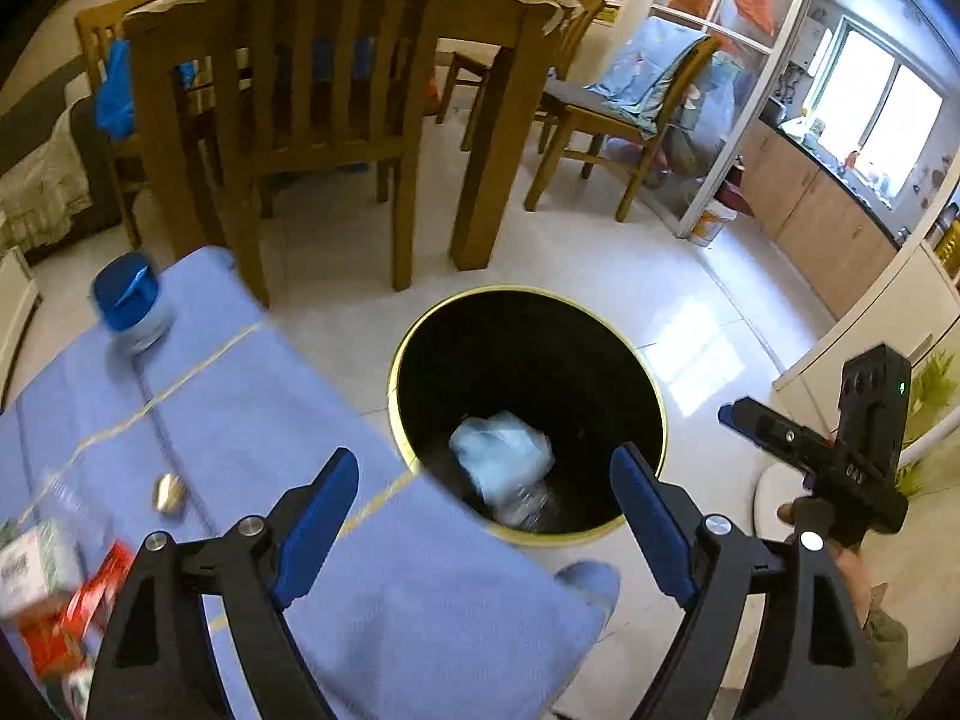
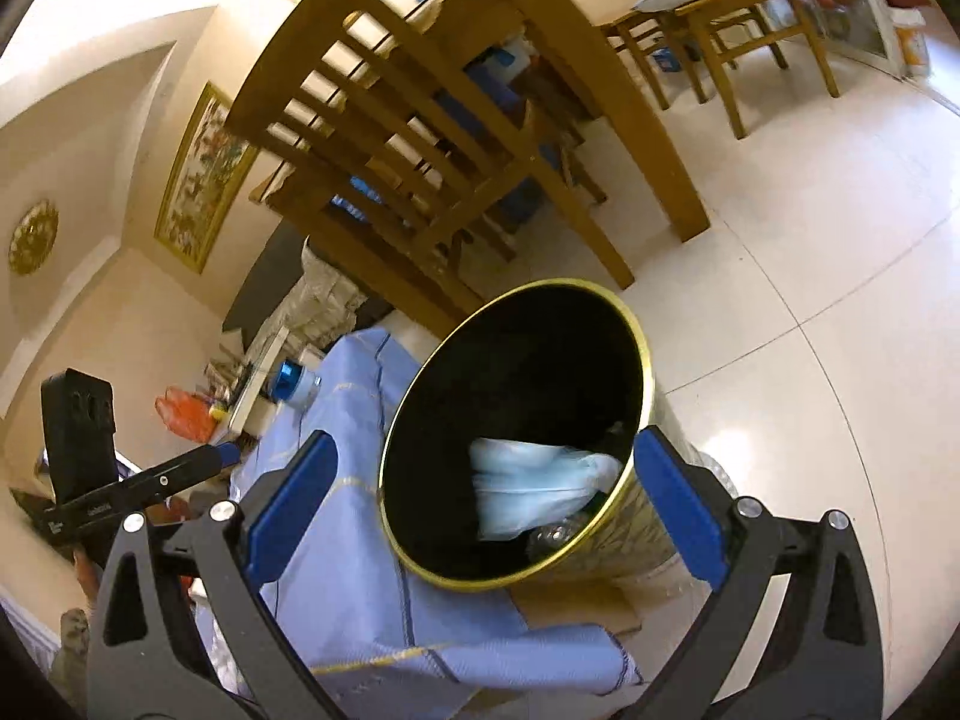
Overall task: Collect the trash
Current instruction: 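Drop the water bottle into the black bin with the right gripper while the left drops the mask, then grasp the white paper cup with the right gripper while the left grasps the tissue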
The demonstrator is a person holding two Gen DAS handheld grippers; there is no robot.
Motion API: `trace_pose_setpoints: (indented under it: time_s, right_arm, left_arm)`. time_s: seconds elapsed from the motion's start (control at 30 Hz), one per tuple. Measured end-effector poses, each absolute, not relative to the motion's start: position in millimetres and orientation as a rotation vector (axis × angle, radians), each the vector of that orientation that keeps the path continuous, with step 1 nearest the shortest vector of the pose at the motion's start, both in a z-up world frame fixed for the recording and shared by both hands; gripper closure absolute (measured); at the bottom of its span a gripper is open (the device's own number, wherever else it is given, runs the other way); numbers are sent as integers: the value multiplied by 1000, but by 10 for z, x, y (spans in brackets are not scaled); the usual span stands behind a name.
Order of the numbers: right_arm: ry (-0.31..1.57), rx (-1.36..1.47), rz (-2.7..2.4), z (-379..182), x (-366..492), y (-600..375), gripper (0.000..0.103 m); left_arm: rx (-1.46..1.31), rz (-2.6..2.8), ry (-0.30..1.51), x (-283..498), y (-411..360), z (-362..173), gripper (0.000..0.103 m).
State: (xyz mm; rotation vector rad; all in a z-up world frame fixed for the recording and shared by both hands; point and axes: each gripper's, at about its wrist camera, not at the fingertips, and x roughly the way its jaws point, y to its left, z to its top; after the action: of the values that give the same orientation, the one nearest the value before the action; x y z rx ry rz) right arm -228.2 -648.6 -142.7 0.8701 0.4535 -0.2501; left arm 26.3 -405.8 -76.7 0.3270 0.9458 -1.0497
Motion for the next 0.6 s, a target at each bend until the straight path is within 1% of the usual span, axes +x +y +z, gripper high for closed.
trace_pose_setpoints:
  time_s: [0.13, 0.2, 0.23, 0.4, 0.53, 0.6]
  right_arm:
    - [508, 785, -182, -1321, -2024, -6100, 6]
    - [537, 727, -100, -1221, -1795, -5753, 6]
    - [559, 677, -49, -1152, -1646, -5500, 6]
    - [664, 477, 152, -919, -1059, -4311, 6]
    - [734, 387, 289, -860, -676, -3421, 6]
    - [754, 322, 283, -834, -527, -3090, 6]
  left_arm:
    - [369, -1006, 923, 209, -3562, -579, 19]
    - [370, -962, 888, 243, -3198, -435, 9]
    - [371, -932, 863, 265, -3016, -362, 7]
    - [378, -705, 754, 499, -1889, -25, 7]
    - [278, -562, 793, 744, -921, -9, 7]
    - [239, -516, 818, 793, -595, -50, 7]
